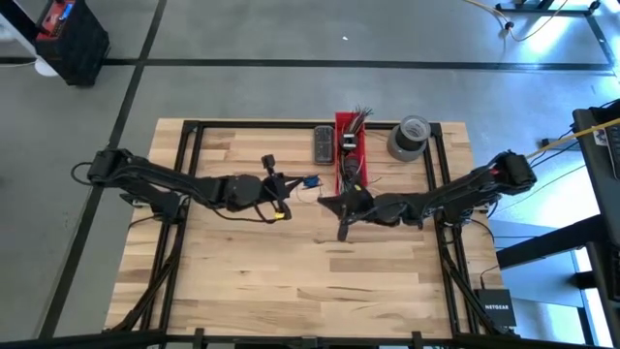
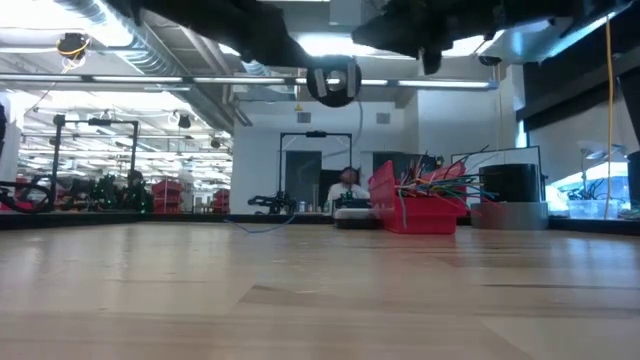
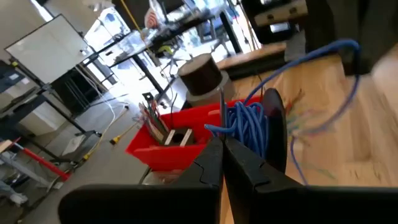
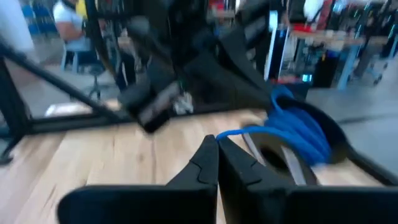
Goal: Coil cords
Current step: Coil the blue wire into the black spool
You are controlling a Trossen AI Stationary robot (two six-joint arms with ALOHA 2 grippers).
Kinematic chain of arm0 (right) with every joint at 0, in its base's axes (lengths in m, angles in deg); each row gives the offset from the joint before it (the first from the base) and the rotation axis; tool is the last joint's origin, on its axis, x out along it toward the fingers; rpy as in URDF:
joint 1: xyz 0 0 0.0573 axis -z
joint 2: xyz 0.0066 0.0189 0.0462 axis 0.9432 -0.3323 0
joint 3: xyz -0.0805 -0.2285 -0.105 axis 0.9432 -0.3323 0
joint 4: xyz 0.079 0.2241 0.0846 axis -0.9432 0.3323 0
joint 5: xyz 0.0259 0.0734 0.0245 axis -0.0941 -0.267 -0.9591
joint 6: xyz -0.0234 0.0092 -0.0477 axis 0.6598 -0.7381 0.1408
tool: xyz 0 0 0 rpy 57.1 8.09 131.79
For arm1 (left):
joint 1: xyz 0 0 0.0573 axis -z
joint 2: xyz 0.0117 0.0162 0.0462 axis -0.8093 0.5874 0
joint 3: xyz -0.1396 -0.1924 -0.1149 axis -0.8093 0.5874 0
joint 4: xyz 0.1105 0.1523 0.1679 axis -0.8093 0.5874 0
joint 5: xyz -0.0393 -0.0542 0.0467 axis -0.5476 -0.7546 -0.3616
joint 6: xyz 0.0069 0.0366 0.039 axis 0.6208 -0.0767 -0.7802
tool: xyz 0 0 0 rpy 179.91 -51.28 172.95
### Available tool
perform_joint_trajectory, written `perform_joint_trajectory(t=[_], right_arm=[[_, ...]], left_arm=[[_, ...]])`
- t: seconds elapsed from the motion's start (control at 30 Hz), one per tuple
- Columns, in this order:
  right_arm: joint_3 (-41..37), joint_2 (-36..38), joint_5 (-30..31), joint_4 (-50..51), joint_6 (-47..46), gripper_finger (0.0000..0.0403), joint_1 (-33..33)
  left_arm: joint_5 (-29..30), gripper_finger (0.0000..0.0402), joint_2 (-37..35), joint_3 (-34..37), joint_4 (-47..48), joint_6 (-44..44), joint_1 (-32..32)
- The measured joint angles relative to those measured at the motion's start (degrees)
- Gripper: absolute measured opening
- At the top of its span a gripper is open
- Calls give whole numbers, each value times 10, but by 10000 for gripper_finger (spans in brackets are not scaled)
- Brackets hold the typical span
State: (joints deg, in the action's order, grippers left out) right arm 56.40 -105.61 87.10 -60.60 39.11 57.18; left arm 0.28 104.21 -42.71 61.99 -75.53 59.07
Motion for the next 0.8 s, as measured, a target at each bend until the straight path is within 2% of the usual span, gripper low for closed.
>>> perform_joint_trajectory(t=[0.23,0.47,0.6,0.8], right_arm=[[1,-69,-6,-149,19,2,23],[58,-118,-13,-153,64,2,44],[87,-133,-9,-73,86,2,45],[93,-137,45,60,86,9,44]], left_arm=[[0,1,38,-1,-81,5,-6],[-10,1,46,-10,-81,4,-3],[-6,1,43,-12,-81,41,0],[-6,1,42,-12,-87,71,0]])
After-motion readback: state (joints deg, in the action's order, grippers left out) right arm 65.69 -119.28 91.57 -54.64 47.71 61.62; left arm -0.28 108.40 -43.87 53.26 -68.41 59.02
